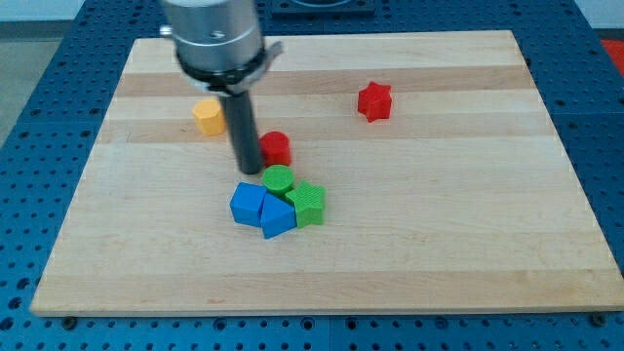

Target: Move arm towards bottom

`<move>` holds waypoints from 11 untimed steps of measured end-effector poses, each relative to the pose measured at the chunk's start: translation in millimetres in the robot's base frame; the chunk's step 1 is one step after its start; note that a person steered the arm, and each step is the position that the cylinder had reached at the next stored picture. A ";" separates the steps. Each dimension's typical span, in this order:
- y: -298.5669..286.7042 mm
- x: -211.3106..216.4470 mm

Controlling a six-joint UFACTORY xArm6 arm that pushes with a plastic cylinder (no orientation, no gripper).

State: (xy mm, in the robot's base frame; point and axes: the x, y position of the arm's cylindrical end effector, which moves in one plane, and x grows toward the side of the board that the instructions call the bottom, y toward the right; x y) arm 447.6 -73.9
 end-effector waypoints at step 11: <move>130.5 102.3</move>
